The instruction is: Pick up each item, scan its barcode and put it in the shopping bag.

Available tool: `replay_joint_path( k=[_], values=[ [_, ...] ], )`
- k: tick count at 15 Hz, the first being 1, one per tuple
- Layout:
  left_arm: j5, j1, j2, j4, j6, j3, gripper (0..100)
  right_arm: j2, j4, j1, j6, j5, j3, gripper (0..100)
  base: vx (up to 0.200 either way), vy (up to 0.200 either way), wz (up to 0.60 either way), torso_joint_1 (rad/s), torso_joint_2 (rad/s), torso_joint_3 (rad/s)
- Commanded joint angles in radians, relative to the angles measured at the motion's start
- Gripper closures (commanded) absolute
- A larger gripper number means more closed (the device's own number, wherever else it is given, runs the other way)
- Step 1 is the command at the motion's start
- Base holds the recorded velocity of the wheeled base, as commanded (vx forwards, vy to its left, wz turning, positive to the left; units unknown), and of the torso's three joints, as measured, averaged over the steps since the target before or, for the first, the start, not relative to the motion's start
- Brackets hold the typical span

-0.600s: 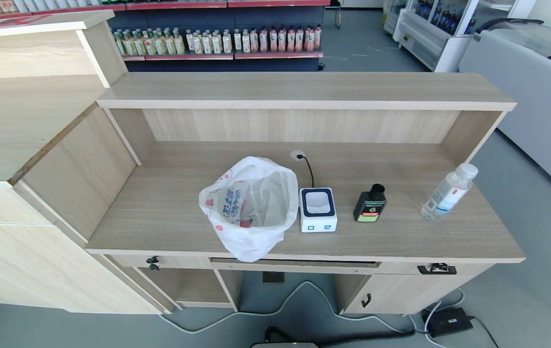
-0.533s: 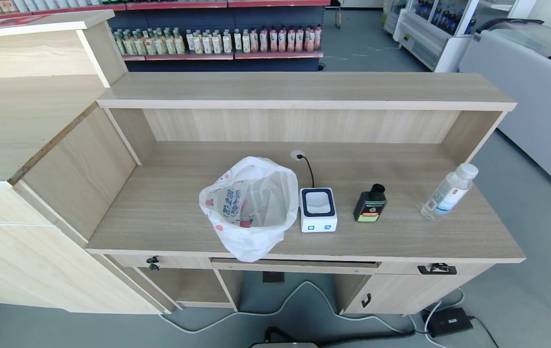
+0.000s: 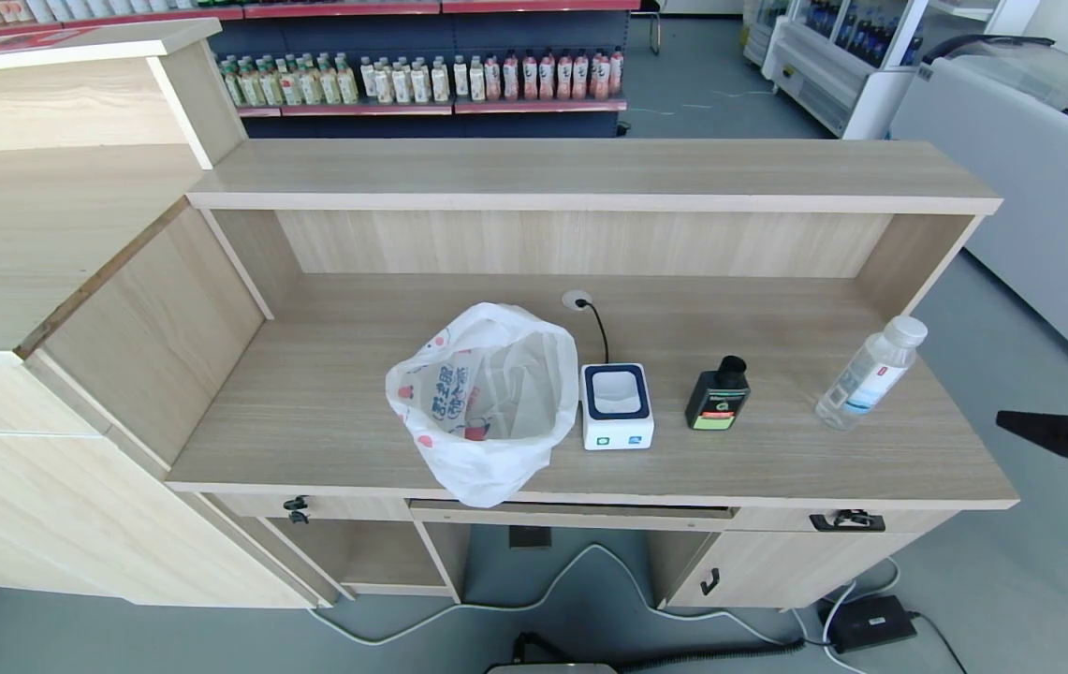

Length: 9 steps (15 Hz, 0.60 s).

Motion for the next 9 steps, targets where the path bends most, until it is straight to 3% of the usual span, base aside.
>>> replay_joint_path(
  k=[1,5,9],
  values=[
    [0.0,0.0,0.0,0.0,0.0,-0.001,0,0.228,-0.081,-0.116,-0.128,0.025,-0.019,0,0.0,0.0,0.0,0.0,0.0,0.0],
    [0.0,0.0,0.0,0.0,0.0,-0.001,0,0.417,-0.129,-0.157,-0.217,0.025,-0.106,0,0.0,0.0,0.0,0.0,0.0,0.0],
    [0.0,0.0,0.0,0.0,-0.001,0.001,0,0.516,-0.161,-0.124,-0.251,0.034,-0.154,0,0.0,0.0,0.0,0.0,0.0,0.0]
  ],
)
